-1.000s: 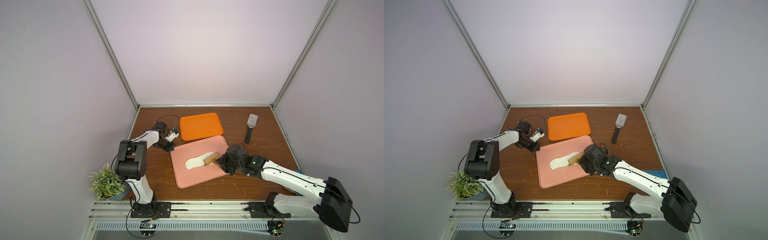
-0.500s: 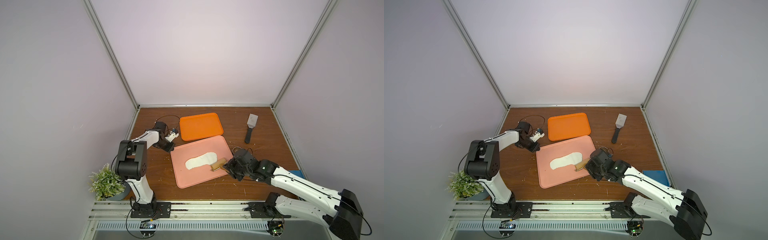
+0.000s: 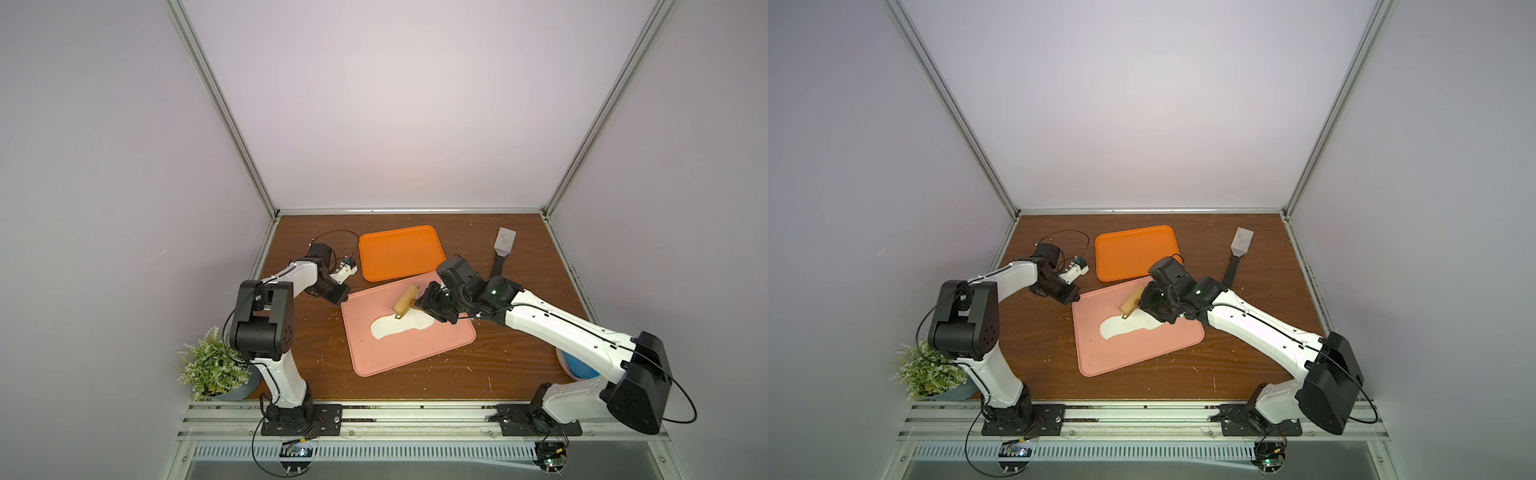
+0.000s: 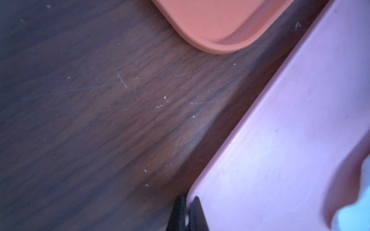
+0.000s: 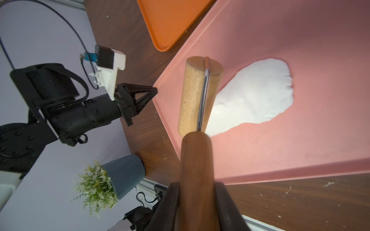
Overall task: Roll out the dumpling wrappers from the dough
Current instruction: Flatten out the dough on the work surface.
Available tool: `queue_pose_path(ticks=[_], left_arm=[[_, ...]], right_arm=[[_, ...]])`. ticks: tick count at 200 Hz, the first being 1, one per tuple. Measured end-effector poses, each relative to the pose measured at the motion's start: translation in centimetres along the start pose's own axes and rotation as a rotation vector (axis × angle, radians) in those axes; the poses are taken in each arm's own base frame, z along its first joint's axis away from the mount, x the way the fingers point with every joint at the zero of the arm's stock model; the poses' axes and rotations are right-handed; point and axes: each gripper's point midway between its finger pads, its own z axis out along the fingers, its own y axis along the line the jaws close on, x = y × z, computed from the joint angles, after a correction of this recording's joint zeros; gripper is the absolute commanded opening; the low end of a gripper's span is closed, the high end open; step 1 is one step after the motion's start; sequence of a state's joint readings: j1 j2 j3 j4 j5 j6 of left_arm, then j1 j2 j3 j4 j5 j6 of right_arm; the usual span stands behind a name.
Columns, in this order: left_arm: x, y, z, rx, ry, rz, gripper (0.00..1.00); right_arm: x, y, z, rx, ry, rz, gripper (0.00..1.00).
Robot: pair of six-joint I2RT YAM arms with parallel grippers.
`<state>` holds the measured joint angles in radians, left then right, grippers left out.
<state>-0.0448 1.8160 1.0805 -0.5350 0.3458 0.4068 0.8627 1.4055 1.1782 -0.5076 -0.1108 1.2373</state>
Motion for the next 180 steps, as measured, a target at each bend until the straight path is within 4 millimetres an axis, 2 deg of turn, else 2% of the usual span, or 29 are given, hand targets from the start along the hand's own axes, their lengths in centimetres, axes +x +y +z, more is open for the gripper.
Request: queue_pose_path(ticks=[28, 65, 145, 180], left_arm=[[0.0, 0.0, 0.0, 0.0, 0.0, 0.0, 0.0], [0.0, 0.0, 0.0, 0.0, 0.0, 0.0, 0.0], [0.0, 0.0, 0.0, -0.001, 0.001, 0.0, 0.0], [0.0, 0.0, 0.0, -0.001, 0.001, 0.0, 0.0]], right_arm=[[0.4, -1.1, 1.2, 0.012, 0.019, -0.017, 0.0], [1.4, -5.6, 3.5, 0.063, 0.075, 0.012, 0.0], [2.2, -9.3, 2.8, 0.007, 0.105, 0.065, 0.0], [2.1, -10.2, 2.4, 0.01, 0.112, 0.078, 0.0]])
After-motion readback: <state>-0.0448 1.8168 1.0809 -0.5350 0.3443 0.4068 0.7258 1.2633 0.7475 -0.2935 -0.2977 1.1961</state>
